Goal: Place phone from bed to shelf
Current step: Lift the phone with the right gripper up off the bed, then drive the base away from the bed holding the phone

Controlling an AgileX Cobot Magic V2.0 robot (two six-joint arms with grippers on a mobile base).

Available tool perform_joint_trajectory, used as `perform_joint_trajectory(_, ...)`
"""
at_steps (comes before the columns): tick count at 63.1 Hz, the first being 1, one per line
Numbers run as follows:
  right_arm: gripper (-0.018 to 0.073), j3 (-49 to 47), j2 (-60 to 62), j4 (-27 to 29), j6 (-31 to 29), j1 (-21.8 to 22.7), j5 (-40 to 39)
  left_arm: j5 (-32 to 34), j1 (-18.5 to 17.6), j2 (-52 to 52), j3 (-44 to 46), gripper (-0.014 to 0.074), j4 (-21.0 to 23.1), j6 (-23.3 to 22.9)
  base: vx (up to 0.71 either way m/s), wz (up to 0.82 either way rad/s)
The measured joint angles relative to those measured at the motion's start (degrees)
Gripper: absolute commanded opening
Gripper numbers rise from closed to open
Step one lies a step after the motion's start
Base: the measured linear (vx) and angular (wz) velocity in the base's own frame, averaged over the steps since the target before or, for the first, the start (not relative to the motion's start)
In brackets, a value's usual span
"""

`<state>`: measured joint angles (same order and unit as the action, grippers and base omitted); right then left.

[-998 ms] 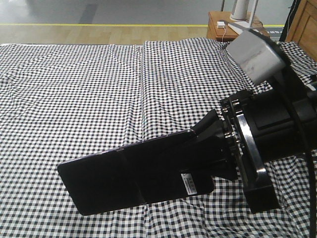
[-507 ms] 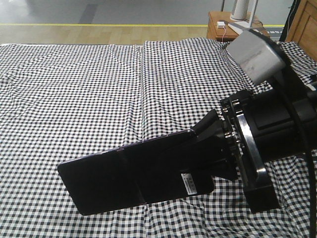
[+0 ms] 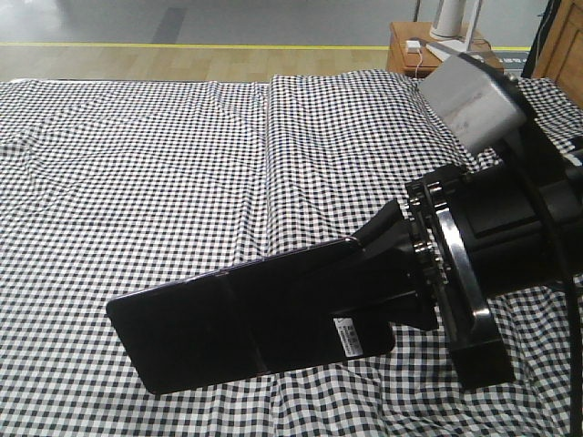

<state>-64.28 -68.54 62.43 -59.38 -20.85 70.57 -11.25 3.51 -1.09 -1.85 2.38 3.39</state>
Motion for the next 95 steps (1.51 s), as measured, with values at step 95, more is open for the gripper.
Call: perform_joint_trajectory(95, -0.0002, 0.0, 0.0, 0.0, 0.1, 0.0, 0.0, 0.0, 0.0, 0.0, 0.0, 0.0001, 0.0, 0.0, -0.07, 0.33)
